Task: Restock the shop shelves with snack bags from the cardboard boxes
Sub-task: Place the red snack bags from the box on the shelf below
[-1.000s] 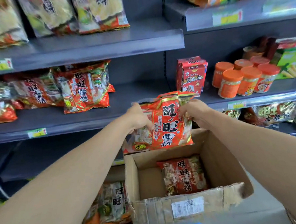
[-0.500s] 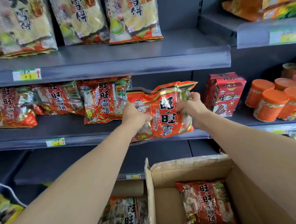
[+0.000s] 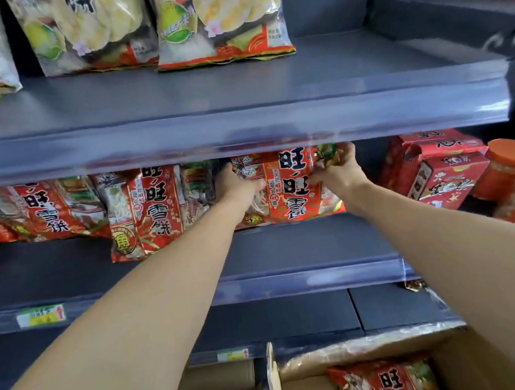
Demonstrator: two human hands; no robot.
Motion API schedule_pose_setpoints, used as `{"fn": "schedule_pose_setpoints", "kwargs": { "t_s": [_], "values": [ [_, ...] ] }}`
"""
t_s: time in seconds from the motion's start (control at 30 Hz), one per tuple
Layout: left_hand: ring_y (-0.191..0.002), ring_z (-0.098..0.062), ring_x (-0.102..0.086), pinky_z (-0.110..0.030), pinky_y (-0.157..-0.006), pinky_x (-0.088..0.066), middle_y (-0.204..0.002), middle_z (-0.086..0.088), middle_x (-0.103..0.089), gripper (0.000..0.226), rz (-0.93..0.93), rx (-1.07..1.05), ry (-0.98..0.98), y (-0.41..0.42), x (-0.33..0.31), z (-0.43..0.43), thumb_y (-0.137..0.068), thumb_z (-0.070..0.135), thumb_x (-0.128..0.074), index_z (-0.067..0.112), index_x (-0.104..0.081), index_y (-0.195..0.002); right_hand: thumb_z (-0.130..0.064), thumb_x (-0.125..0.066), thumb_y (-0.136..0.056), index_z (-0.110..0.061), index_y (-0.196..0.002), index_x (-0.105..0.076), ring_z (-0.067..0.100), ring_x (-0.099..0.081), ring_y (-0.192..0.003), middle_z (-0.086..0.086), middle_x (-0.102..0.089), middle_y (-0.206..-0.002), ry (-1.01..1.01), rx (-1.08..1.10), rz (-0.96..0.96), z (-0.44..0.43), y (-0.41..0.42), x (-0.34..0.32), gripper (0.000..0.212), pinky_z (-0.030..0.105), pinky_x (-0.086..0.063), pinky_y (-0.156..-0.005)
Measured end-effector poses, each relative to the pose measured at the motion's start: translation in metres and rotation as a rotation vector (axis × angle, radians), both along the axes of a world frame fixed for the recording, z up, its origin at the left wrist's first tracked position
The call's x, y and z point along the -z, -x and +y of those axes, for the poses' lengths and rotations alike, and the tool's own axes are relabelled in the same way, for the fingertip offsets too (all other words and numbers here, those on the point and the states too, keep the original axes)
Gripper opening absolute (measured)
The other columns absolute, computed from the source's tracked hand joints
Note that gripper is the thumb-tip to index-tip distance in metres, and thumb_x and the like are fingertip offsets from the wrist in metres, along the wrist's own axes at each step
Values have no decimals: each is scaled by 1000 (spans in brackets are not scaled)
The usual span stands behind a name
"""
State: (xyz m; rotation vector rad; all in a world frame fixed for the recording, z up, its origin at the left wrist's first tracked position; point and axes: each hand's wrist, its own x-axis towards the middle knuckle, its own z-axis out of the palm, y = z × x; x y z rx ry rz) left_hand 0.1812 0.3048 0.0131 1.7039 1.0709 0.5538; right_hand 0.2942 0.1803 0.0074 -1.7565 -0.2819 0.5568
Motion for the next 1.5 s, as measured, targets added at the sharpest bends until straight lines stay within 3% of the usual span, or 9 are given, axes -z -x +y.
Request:
{"fn": "schedule_pose_setpoints", "kwargs": {
  "t_s": [0.17, 0.4, 0.5, 0.63, 0.77, 0.97, 1.17, 1.27, 1.5],
  "values": [
    [-97, -18, -58, -15, -64, -46, -125, -4, -58, 57, -76, -37, -2, -23, 33, 27, -80, 16, -75, 8, -50, -130, -11, -70, -49, -50, -131, -28, 28, -56, -109, 8, -51, -126, -52, 29, -15, 28, -22, 38, 100, 45, -51, -95],
    [-84, -16, -52, -23, -64, -39, -103, -4, -55, 41, -17, 54, -57, -32, 54, 37, -81, 7, -72, 11, -48, -114, -7, -71, -65, -50, -142, -20, 32, -37, -130, 3, -38, -142, 77, 34, -179, 26, -25, 55, 103, 48, -37, -108],
    [-83, -17, -53, -21, -53, -39, -104, -6, -57, 38, -34, 23, -94, -42, 48, 47, -80, 1, -70, 13, -47, -108, -5, -70, -60, -46, -143, -24, 29, -42, -129, 1, -38, -143, -8, 33, -205, 35, -34, 56, 103, 48, -43, -103],
    [-87, -19, -56, -28, -64, -49, -105, -5, -58, 34, -46, -2, -79, -58, 51, 61, -83, -2, -66, 15, -46, -105, 7, -64, -70, -41, -147, -18, 21, -45, -129, -3, -37, -145, -82, -34, -196, 52, -46, 51, 102, 45, -47, -101],
    [-88, -17, -51, -26, -67, -44, -101, 0, -51, 29, -54, -40, -74, -63, 59, 67, -85, 2, -65, 14, -49, -106, -13, -68, -58, -50, -143, -2, 20, -47, -129, -9, -39, -146, -76, -64, -188, 59, -45, 62, 114, 46, -47, -102],
    [-106, -26, -57, -31, -83, -47, -119, -7, -56, 36, 28, -72, -117, -60, 59, 58, -85, 2, -62, 5, -49, -119, -17, -72, -77, -32, -117, -44, 10, -62, -97, -20, -63, -97, -10, -31, -282, 37, -30, 69, 51, 27, -50, -85],
    [-114, -29, -51, -38, -100, -42, -126, -13, -49, 34, -4, 23, -298, -36, 48, 2, -86, 3, -59, 7, -49, -118, -1, -51, -84, -18, -127, -56, 21, -61, -101, 1, -64, -116, 273, -141, -457, -18, -10, 56, 47, 25, -46, -82],
    [-107, -22, -55, -31, -95, -45, -113, -7, -56, 32, -16, 203, -252, -19, 43, -46, -86, 2, -59, 7, -53, -117, 1, -52, -86, -14, -128, -58, 20, -58, -116, 4, -62, -126, 357, -194, -468, -60, 2, 47, 45, 23, -43, -94],
    [-83, -16, -54, -26, -77, -45, -93, 3, -57, 22, 160, 612, -136, 14, 68, -167, -85, 3, -56, 13, -61, -104, -3, -54, -87, -15, -98, -68, 21, -62, -79, 10, -69, -85, 550, -414, -278, -177, 51, 49, 22, 30, -50, -74]
  ]
}}
